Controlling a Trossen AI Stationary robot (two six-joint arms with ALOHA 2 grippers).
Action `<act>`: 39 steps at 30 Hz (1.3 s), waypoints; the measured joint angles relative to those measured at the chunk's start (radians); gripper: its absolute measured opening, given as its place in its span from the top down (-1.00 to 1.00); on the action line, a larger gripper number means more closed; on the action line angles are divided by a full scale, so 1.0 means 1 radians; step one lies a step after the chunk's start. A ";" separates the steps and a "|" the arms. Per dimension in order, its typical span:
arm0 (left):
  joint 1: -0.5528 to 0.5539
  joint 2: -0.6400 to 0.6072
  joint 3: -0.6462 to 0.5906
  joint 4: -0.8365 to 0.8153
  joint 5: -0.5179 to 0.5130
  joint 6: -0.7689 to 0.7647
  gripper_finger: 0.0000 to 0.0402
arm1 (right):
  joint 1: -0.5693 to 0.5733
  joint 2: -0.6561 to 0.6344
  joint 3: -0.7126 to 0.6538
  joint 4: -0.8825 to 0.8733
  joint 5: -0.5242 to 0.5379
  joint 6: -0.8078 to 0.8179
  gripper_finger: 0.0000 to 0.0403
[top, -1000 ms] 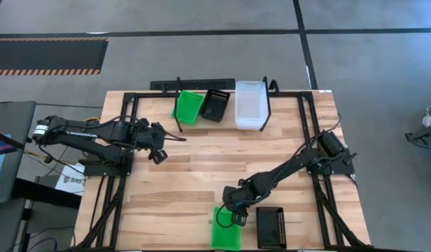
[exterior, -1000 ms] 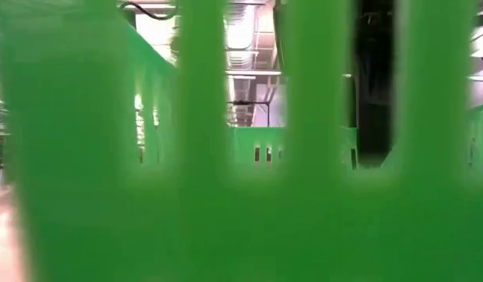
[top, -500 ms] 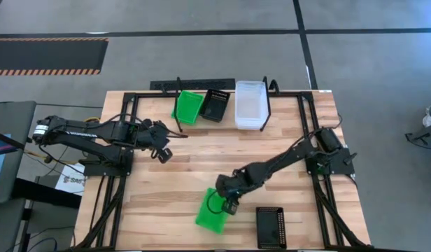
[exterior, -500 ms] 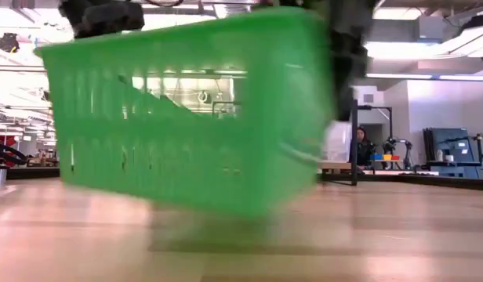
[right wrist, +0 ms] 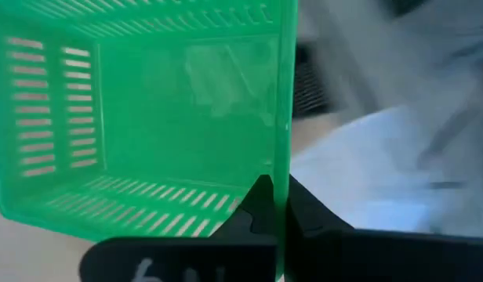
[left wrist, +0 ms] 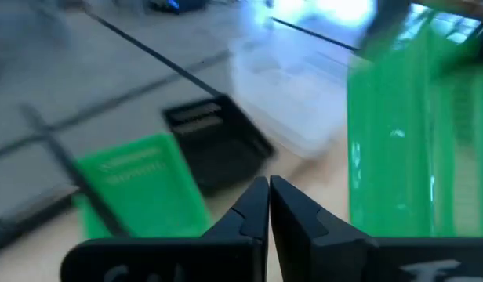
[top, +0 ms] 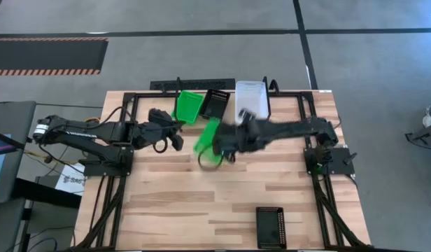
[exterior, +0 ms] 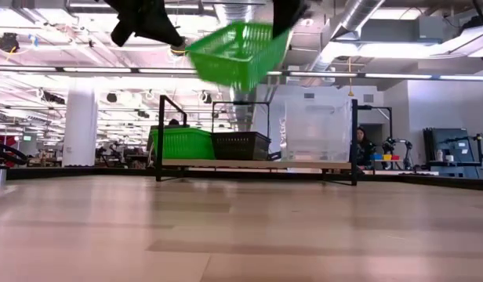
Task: Stack baskets on shelf by color
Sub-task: Stack the green bin into the green bin on the shelf
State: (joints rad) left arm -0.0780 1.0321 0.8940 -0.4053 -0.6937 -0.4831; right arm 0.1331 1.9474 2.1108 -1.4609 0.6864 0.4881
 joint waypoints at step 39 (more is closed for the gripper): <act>0.226 0.095 0.001 0.373 0.311 0.139 0.24 | -0.215 0.025 0.222 0.086 -0.108 -0.467 0.98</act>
State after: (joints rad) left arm 0.1476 1.1271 0.8948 -0.0327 -0.3828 -0.3443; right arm -0.0823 1.9719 2.3329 -1.3752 0.5781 0.0209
